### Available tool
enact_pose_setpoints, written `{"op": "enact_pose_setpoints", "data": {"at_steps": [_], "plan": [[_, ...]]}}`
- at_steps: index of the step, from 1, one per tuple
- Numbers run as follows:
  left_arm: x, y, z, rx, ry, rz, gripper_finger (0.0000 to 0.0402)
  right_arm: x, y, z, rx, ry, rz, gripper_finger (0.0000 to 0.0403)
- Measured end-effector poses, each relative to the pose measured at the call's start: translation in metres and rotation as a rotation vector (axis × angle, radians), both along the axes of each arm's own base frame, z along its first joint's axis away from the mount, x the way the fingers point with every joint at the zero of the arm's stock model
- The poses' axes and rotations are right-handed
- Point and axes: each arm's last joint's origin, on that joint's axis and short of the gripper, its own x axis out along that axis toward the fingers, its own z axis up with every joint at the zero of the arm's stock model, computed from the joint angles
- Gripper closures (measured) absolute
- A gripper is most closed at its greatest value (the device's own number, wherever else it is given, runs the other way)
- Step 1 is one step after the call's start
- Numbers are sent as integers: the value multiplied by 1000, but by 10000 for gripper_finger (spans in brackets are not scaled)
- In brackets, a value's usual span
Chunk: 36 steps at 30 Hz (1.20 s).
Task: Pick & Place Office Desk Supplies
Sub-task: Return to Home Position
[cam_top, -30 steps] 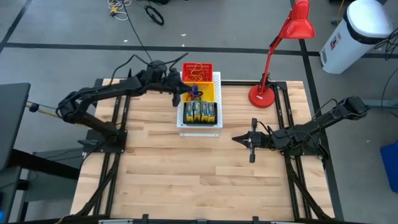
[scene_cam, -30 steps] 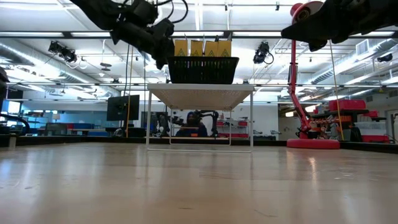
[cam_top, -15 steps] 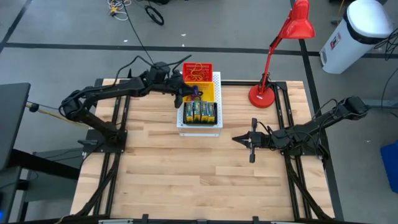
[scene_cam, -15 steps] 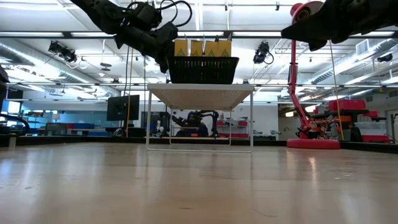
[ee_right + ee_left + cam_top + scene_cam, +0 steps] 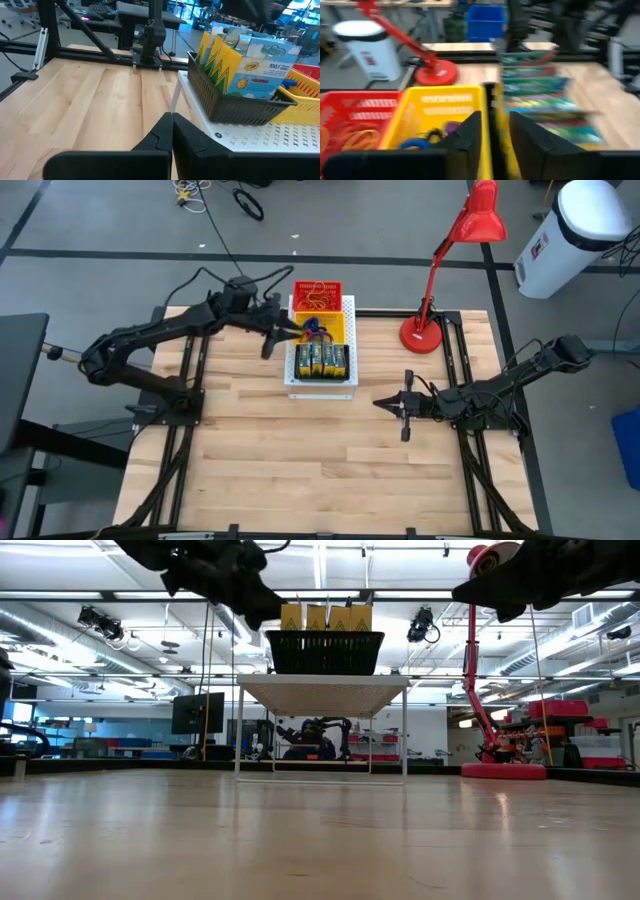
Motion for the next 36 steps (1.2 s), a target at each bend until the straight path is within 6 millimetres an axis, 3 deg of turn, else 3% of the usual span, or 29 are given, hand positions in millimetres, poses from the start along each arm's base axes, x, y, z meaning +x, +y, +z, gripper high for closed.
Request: {"op": "enact_pose_setpoints", "data": {"at_steps": [4,9,17,26,36], "plan": [[-9,-15,-7,1,-16,-69,341,1,-4,0,-40,8,-16,398],[-22,-30,-41,37,-97,-89,394,6,-19,-3,-63,46,-2,398],[-61,-51,-85,72,-337,-27,393,7,-39,-1,-101,56,-36,398],[-101,-72,-105,89,-429,4,393,-7,-48,6,-105,45,-23,398],[-130,-84,-120,126,-522,110,393,-51,-63,-34,-68,-65,-112,398]]}}
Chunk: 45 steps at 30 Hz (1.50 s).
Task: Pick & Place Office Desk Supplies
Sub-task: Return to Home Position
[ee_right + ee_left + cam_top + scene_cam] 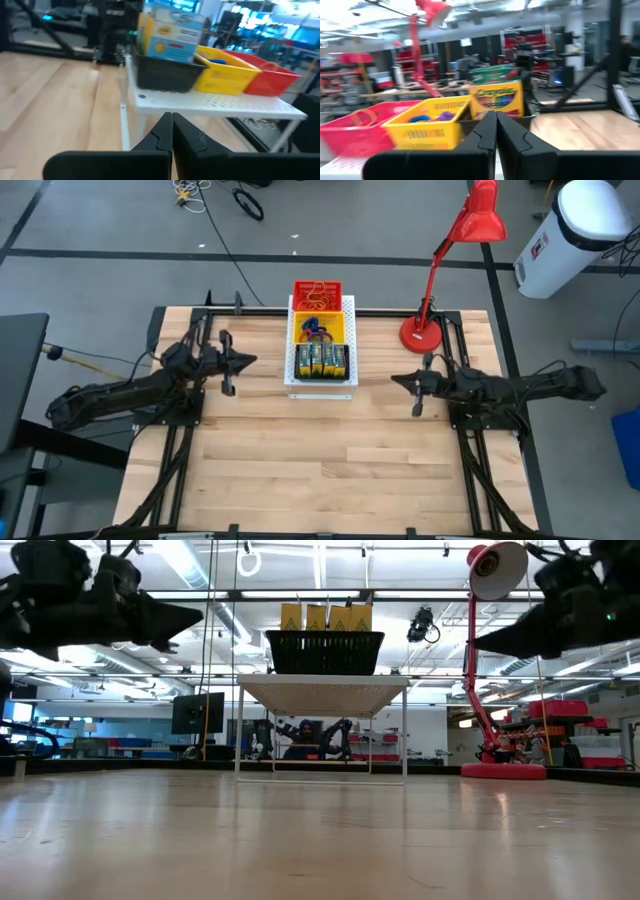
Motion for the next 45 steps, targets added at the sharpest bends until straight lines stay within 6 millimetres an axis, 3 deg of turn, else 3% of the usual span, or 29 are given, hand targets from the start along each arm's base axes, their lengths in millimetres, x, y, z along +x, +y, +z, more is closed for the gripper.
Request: {"op": "enact_pose_setpoints", "data": {"at_steps": [4,13,24,32,37,41,45], "plan": [[-6,-1,-4,-22,-13,55,393,-14,-4,-9,1,-36,-29,398],[-15,-6,-3,-28,-17,72,393,-41,-8,-2,11,-71,-65,398],[-31,-14,-5,-41,-35,92,393,-39,-6,-3,33,-103,55,399],[-29,-13,-11,-103,16,84,393,-37,-12,-2,55,-191,142,401],[-29,-13,-11,-128,12,80,393,-35,-22,-18,170,-130,67,402],[-29,-13,-11,-145,8,78,393,-36,-23,-11,164,-193,103,402],[-29,-13,-11,-167,8,75,393,-36,-25,-7,139,-238,24,402]]}}
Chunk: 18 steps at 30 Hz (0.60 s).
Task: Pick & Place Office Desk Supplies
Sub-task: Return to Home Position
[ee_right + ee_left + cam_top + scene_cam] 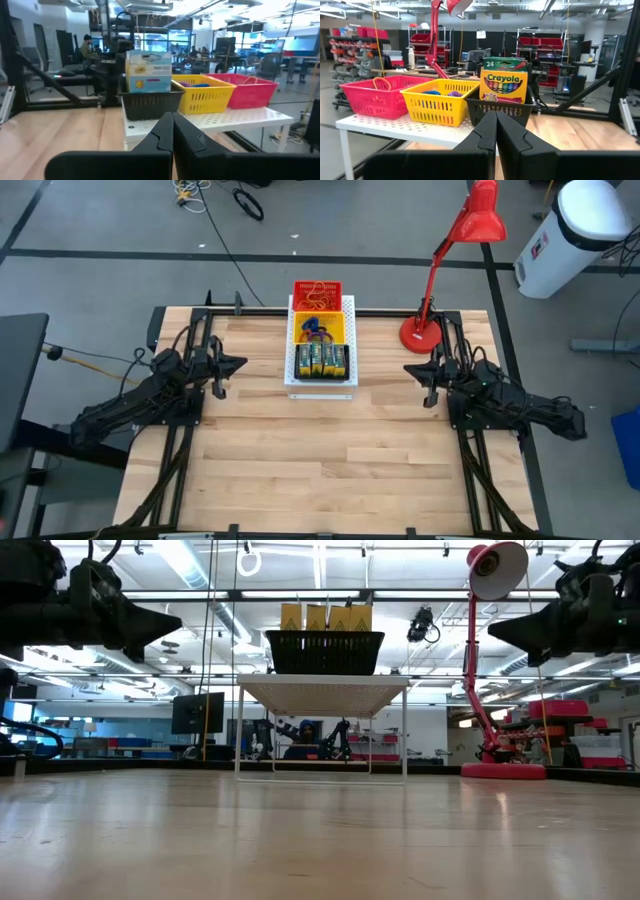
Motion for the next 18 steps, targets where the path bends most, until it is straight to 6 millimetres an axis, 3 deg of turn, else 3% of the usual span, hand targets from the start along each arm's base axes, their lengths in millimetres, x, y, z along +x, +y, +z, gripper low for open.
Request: {"op": "enact_pose_setpoints", "data": {"at_steps": [10,18], "plan": [[0,-1,0,-36,-5,-42,393,0,-4,-11,46,106,-128,391],[0,2,0,10,3,79,393,0,-4,-10,36,94,-133,394]]}}
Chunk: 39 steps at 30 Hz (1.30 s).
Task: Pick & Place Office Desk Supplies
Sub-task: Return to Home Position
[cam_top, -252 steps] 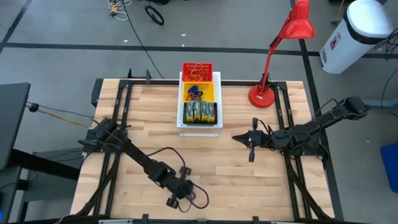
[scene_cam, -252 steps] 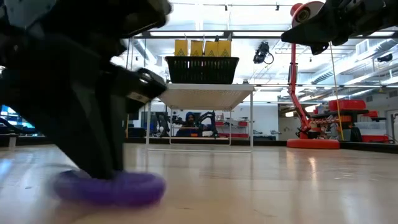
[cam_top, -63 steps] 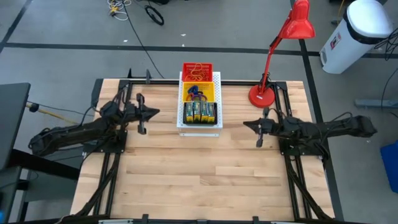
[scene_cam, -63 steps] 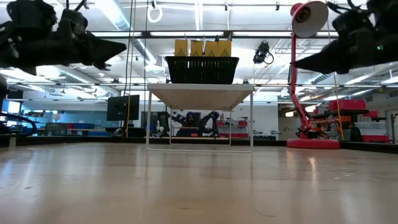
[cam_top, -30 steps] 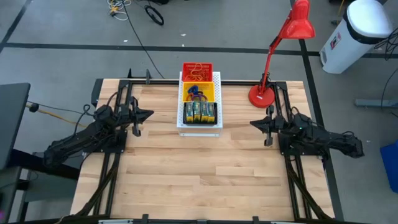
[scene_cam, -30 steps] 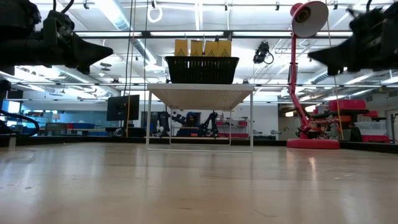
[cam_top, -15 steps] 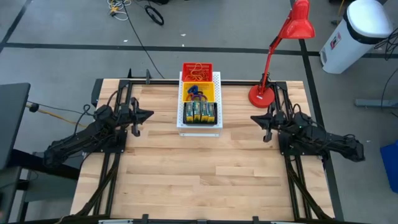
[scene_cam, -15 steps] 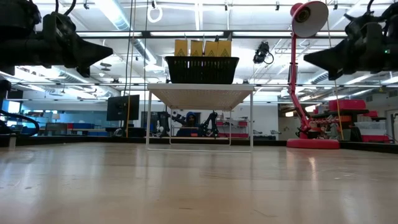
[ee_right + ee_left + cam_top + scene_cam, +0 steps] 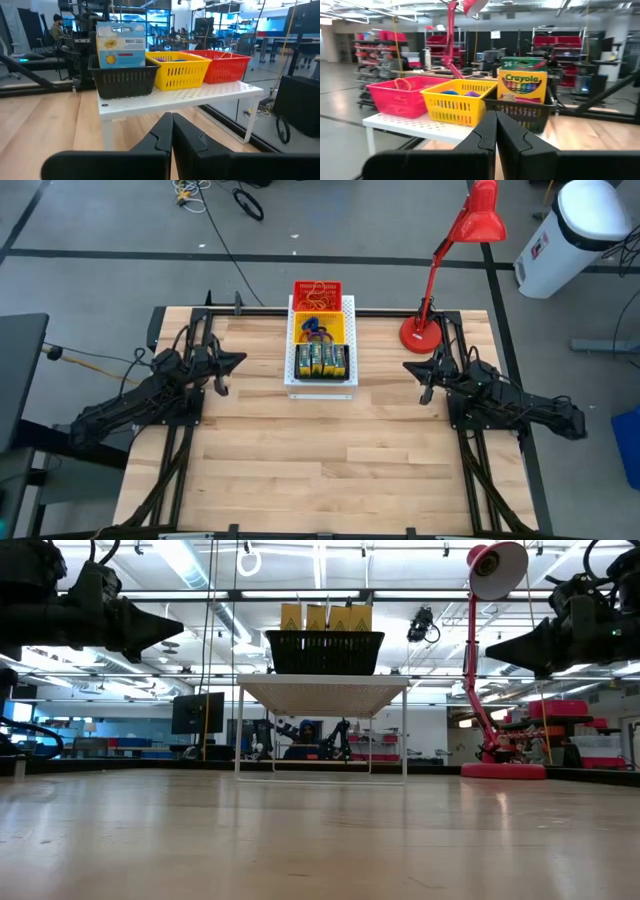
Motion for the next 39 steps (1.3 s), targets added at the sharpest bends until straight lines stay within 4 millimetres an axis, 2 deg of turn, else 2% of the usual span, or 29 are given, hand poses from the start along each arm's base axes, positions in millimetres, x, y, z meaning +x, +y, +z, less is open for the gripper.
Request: {"op": "enact_pose_setpoints", "data": {"at_steps": [6,12,19,28,39], "plan": [[0,1,-5,-7,46,46,393,0,0,0,6,-2,-12,394],[1,4,-13,-90,111,117,393,-1,-3,0,-24,12,-114,394],[0,8,-15,-46,153,246,393,-2,-5,1,-38,9,-194,394],[2,5,-15,-20,160,135,393,-3,-6,1,-41,8,-227,394],[2,5,-15,-21,161,137,393,-3,-6,1,-41,8,-225,394]]}}
